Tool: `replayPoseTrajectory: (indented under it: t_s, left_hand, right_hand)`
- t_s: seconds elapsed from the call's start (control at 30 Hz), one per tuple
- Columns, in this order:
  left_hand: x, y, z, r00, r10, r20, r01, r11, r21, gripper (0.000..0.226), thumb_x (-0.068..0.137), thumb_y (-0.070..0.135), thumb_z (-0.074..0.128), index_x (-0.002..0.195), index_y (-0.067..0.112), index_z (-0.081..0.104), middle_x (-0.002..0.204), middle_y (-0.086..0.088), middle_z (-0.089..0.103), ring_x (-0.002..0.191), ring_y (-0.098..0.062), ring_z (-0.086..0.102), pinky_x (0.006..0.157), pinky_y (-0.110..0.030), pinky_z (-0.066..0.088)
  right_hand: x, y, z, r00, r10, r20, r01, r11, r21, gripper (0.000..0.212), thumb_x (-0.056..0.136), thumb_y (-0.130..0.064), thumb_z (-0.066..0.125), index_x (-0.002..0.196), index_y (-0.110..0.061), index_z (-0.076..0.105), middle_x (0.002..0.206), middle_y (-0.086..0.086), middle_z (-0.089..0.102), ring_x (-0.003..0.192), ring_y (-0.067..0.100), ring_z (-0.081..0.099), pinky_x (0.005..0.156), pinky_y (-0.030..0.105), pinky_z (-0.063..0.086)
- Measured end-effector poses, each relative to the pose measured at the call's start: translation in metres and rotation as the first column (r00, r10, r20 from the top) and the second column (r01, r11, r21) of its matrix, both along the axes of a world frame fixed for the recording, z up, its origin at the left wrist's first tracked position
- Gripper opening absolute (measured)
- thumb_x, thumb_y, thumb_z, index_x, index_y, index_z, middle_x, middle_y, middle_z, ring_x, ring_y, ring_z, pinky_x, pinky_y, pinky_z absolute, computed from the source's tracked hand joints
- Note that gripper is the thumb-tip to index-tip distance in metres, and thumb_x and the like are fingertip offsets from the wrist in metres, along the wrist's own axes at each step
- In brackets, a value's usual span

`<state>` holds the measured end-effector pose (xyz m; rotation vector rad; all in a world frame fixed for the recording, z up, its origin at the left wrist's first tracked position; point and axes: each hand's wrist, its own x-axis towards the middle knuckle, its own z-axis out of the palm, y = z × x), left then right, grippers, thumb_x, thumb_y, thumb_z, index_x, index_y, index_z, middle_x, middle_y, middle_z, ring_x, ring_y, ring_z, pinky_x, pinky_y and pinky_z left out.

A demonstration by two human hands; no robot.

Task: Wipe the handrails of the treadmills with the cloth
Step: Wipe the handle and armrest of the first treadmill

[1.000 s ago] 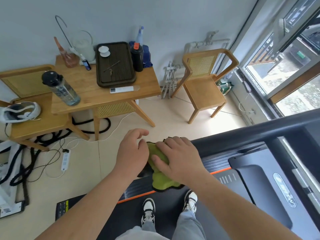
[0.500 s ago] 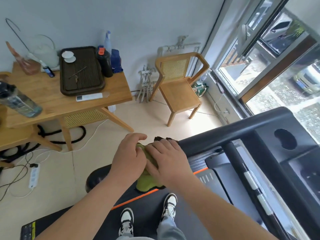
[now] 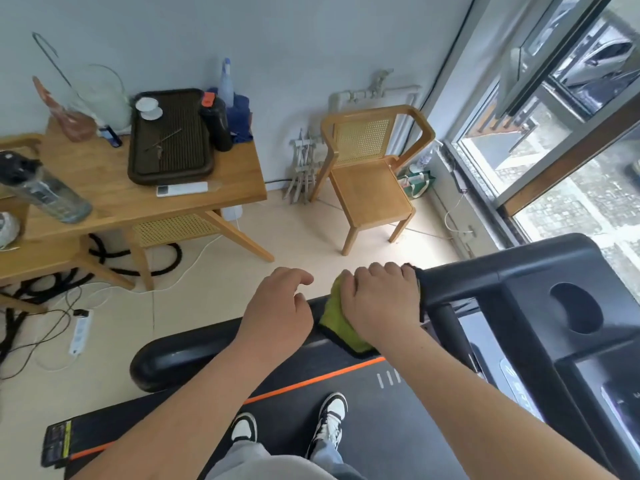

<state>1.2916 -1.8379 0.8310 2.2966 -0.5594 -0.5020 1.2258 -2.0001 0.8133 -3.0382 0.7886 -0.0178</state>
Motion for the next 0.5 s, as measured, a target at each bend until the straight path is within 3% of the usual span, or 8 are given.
replayPoseTrajectory:
  t_s: [0.1, 0.2, 0.27, 0.33, 0.5]
  left_hand:
    - [0.006, 0.006, 0.0, 0.999, 0.049, -0.013, -0.049, 0.999, 0.008, 0.039, 0.095, 0.005, 0.047, 0.126, 0.023, 0.063, 0.127, 0.01, 0.057, 0.118, -0.011, 0.052, 0.102, -0.03, 0.043]
    - [0.015, 0.013, 0.001, 0.997, 0.076, -0.025, -0.076, 0.997, 0.007, 0.04, 0.095, 0.001, 0.047, 0.124, 0.024, 0.063, 0.126, 0.011, 0.057, 0.119, -0.009, 0.051, 0.097, -0.022, 0.037]
    - [0.019, 0.019, 0.002, 0.997, 0.078, -0.028, -0.078, 0.997, 0.015, 0.039, 0.097, 0.001, 0.046, 0.124, 0.025, 0.062, 0.128, 0.012, 0.057, 0.122, -0.009, 0.051, 0.099, -0.021, 0.035]
    - [0.019, 0.024, 0.004, 0.997, 0.061, -0.038, -0.06, 0.998, 0.028, 0.039, 0.099, 0.003, 0.046, 0.126, 0.026, 0.062, 0.132, 0.013, 0.056, 0.125, -0.008, 0.05, 0.103, -0.021, 0.035]
    - [0.014, 0.066, 0.004, 0.998, 0.032, -0.055, -0.028, 0.996, 0.08, 0.034, 0.103, 0.01, 0.047, 0.127, 0.029, 0.061, 0.133, 0.014, 0.057, 0.127, -0.007, 0.049, 0.107, -0.022, 0.036]
  right_hand:
    - [0.014, 0.047, 0.001, 0.98, 0.198, -0.034, -0.194, 0.977, 0.092, 0.051, 0.095, -0.041, 0.033, 0.065, -0.014, 0.065, 0.064, 0.008, 0.063, 0.063, 0.032, 0.056, 0.068, 0.043, 0.039]
    - [0.024, 0.036, 0.013, 0.939, 0.319, -0.124, -0.301, 0.942, 0.146, 0.061, 0.101, -0.054, 0.023, 0.088, -0.018, 0.071, 0.084, 0.006, 0.068, 0.083, 0.033, 0.062, 0.074, 0.041, 0.039]
    - [0.02, -0.002, 0.015, 0.934, 0.295, -0.202, -0.267, 0.951, 0.155, 0.069, 0.101, -0.063, 0.016, 0.101, -0.021, 0.071, 0.098, 0.004, 0.069, 0.096, 0.03, 0.061, 0.082, 0.04, 0.042]
    - [0.013, -0.042, 0.022, 0.949, 0.17, -0.267, -0.15, 0.984, 0.091, 0.072, 0.101, -0.062, 0.013, 0.106, -0.02, 0.073, 0.101, 0.005, 0.069, 0.095, 0.028, 0.057, 0.086, 0.041, 0.042]
    - [0.011, -0.047, 0.018, 0.957, -0.043, -0.288, 0.044, 0.999, -0.005, 0.056, 0.104, -0.036, 0.018, 0.099, -0.016, 0.07, 0.093, 0.007, 0.066, 0.086, 0.028, 0.042, 0.09, 0.043, 0.037]
